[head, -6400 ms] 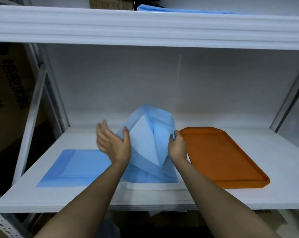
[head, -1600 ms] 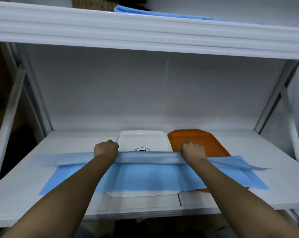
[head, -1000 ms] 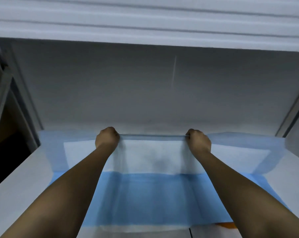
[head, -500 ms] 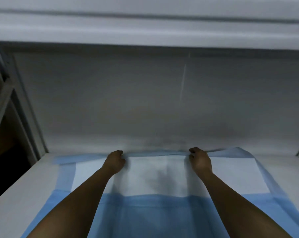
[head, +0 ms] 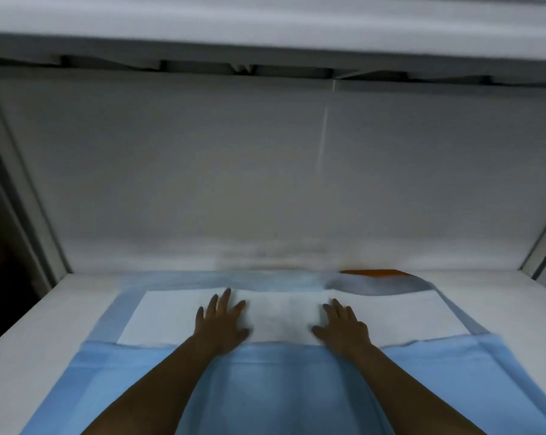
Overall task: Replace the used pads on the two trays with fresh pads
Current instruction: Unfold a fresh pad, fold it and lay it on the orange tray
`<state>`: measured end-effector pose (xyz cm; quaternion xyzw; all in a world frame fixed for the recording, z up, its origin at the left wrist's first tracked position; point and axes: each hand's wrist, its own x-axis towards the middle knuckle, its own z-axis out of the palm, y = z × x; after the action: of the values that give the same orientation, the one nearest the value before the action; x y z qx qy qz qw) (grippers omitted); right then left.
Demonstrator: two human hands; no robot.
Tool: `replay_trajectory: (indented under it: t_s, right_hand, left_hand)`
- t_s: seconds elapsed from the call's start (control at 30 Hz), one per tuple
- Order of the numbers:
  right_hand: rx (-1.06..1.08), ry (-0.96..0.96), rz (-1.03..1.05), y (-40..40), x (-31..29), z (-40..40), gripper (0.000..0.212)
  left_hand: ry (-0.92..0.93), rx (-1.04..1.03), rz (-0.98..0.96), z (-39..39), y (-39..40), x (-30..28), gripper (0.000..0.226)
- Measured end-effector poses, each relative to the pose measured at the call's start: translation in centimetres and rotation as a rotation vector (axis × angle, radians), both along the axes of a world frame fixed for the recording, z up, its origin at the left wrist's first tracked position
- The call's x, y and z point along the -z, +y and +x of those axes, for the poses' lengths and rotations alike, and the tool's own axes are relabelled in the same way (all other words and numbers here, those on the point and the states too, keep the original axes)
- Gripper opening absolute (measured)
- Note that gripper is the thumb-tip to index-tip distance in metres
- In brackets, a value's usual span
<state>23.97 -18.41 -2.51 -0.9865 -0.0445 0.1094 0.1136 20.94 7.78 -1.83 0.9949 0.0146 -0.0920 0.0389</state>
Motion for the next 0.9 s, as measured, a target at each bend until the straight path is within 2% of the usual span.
replay_trajectory:
  t_s: [0.13,0.63,0.83,0.9]
  right_hand:
    - [0.021,-0.024,-0.034,0.3,1.8,-2.6,0.066]
    - [0.027,-0.015,-0.033,0.7,2.8,-1.1,0.080]
    - [0.017,-0.012,0.033,0.0,1.8,-0.8,0.107]
    - [-0.013,-0.069,0.029,-0.6,1.7,-1.5,0.127]
  left_hand:
    - [0.103,-0.101,0.002,-2.6,-1.7,2.6,0.066]
    - [0.054,-0.117,-0.002,-2.0,-1.0,4.4,0.069]
    - [0.065,-0.086,0.006,-0.8,-0.5,3.6,0.069]
    - [0.053,-0.054,0.022,-1.1,-0.3,3.4,0.076]
